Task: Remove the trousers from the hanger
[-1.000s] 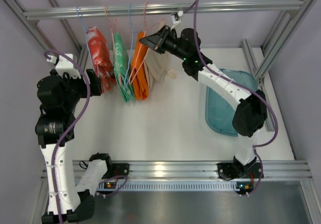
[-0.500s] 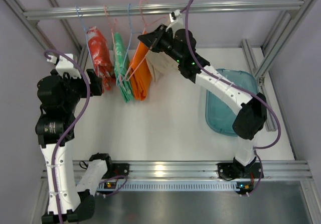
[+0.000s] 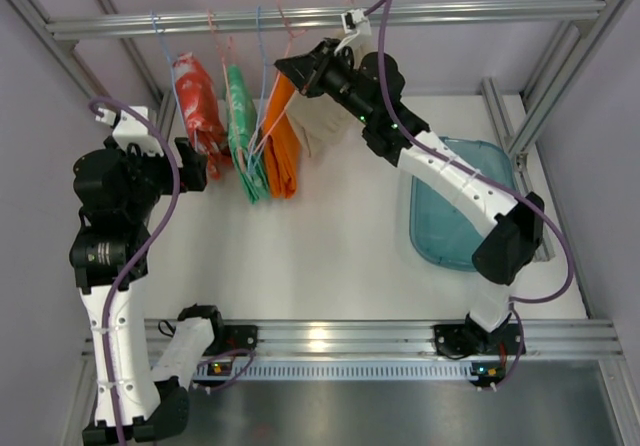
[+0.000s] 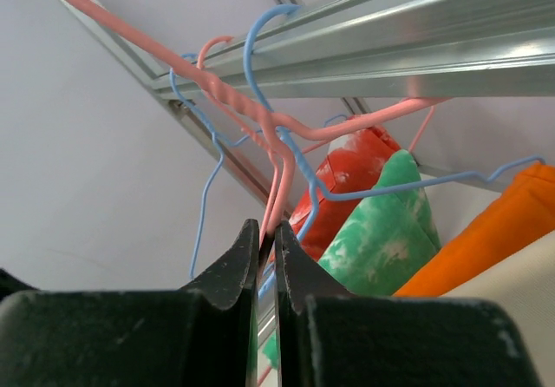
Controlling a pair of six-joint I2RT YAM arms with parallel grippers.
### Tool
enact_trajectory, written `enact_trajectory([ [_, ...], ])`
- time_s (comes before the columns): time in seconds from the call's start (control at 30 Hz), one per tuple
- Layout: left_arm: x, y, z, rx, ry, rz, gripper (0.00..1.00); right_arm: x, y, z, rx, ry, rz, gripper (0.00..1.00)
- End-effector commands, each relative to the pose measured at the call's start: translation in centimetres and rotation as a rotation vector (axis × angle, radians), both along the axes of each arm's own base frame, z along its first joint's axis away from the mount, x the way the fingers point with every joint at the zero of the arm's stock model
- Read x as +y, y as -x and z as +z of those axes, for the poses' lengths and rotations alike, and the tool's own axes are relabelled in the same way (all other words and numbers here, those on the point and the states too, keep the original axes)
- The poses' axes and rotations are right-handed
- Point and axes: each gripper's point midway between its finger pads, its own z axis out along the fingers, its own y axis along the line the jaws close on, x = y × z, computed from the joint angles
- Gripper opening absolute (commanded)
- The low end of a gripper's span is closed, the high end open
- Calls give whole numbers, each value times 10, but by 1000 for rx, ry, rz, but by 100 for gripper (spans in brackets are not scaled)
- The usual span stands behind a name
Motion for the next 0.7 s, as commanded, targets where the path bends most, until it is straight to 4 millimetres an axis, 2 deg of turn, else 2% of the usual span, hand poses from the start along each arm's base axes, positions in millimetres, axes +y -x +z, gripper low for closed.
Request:
enact_trajectory([
  [0.0, -19, 3, 36, -92, 28, -104, 96, -35, 72, 115, -325, -156, 71, 0],
  [0.07, -36, 7, 47, -112, 52, -200, 96, -38, 89, 106, -347, -128, 121, 0],
  [0.1, -57, 16, 59, -133, 80, -321, 95, -41, 94, 104, -354, -122, 133, 0],
  [0.17, -77, 26, 69, -152, 105, -447, 93, -47, 111, 97, -368, -101, 176, 0],
  [0.2, -93, 36, 75, -154, 137, -554, 93, -49, 116, 94, -369, -95, 188, 0],
  [0.33, -109, 38, 90, -138, 205, -666, 93, -63, 149, 88, -390, -79, 263, 0],
  [0.43, -116, 31, 94, -107, 242, -729, 91, -72, 159, 80, -374, -69, 278, 0],
  [0.53, -120, 20, 102, -103, 253, -760, 90, -82, 160, 77, -358, -61, 257, 0],
  [0.63, -127, 7, 110, -130, 235, -771, 90, -93, 147, 75, -342, -54, 185, 0],
  [0.67, -129, -2, 107, -124, 226, -773, 90, -96, 142, 74, -330, -52, 164, 0],
])
